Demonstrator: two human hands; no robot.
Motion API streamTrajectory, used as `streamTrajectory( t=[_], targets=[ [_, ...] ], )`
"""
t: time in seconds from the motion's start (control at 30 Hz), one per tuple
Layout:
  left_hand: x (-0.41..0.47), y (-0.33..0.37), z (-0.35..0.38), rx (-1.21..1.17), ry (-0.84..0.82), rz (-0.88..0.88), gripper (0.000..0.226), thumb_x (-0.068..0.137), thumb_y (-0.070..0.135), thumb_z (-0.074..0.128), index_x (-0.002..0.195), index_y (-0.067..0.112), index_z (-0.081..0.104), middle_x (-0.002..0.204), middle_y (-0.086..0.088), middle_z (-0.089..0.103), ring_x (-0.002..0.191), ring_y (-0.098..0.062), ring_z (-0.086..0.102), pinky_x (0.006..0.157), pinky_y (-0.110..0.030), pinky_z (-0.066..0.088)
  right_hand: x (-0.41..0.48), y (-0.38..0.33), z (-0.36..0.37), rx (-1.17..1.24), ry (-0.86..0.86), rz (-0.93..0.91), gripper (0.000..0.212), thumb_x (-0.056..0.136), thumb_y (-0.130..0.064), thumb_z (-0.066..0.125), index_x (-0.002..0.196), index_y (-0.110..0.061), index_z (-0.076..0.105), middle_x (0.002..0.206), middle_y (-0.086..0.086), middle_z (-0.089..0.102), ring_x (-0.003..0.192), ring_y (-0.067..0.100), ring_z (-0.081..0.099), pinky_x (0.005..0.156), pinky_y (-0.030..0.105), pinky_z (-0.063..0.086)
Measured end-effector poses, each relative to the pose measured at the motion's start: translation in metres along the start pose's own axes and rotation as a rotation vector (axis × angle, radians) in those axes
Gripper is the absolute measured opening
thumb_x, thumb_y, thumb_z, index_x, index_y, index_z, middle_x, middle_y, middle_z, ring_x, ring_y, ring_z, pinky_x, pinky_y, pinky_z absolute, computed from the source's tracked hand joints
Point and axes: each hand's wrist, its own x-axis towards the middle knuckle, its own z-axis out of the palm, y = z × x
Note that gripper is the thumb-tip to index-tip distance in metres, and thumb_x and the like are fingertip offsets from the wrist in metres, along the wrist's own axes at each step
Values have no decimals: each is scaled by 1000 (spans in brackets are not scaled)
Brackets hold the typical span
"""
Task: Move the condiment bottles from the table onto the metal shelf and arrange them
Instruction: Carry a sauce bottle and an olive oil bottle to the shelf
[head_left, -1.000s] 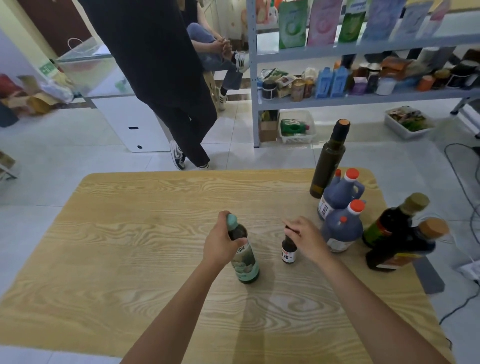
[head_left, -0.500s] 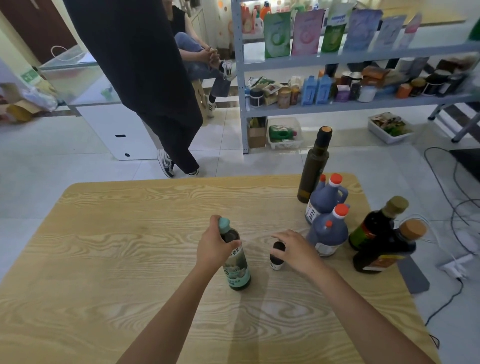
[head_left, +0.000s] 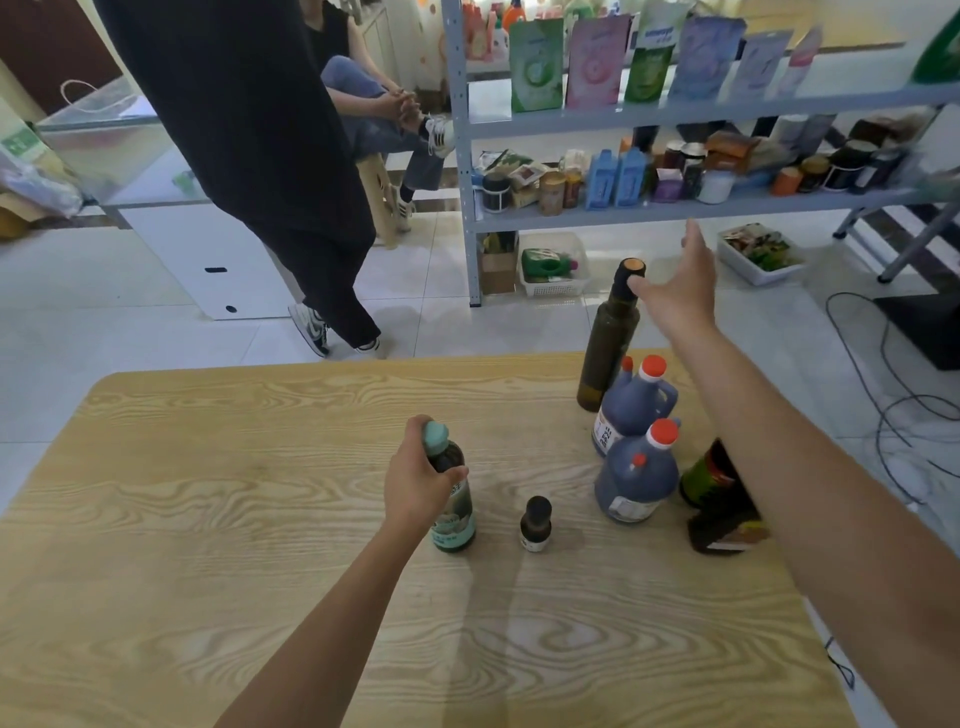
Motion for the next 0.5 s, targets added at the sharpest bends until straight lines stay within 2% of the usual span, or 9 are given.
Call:
streamTrajectory(
  t=[0.1, 0.17, 0.3, 0.4, 0.5],
  targets=[
    [4, 3, 2, 32, -7, -5, 65, 72, 17, 81, 121, 25, 39, 102, 2, 57, 92, -23, 58, 78, -43, 53, 27, 1, 3, 101, -315, 66, 79, 90, -10, 59, 151, -26, 11, 152, 5, 28, 137, 26, 32, 107, 41, 34],
    [5, 3, 3, 46, 1, -3, 66, 72, 18, 81, 122, 25, 39, 101, 4, 57, 92, -21, 57, 78, -42, 53, 34, 3, 8, 31, -434, 22, 63, 94, -10, 53, 148, -24, 23, 148, 7, 35, 132, 28, 38, 103, 40, 37],
    [7, 3, 5, 67, 16, -6, 68, 72, 21, 81, 124, 26, 38, 102, 5, 57, 92, -20, 57, 79, -41, 53, 38, 0, 18, -72, -470, -73, 43, 93, -9, 52, 134, -19, 45, 138, 11, 47, 122, 28, 45, 91, 35, 42],
    [8, 3, 7, 78, 27, -12, 67, 72, 23, 80, 123, 28, 37, 100, 7, 57, 90, -19, 57, 78, -41, 53, 36, -4, 26, -173, -486, -179, 34, 91, -12, 56, 125, -16, 51, 136, 10, 47, 119, 29, 47, 87, 34, 41],
    [9, 4, 8, 91, 29, -9, 66, 72, 23, 80, 122, 29, 37, 99, 7, 56, 89, -19, 57, 76, -41, 52, 26, -8, 40, -303, -422, -259, 30, 89, -24, 60, 117, -18, 53, 122, 8, 57, 107, 28, 54, 79, 33, 41]
  ],
)
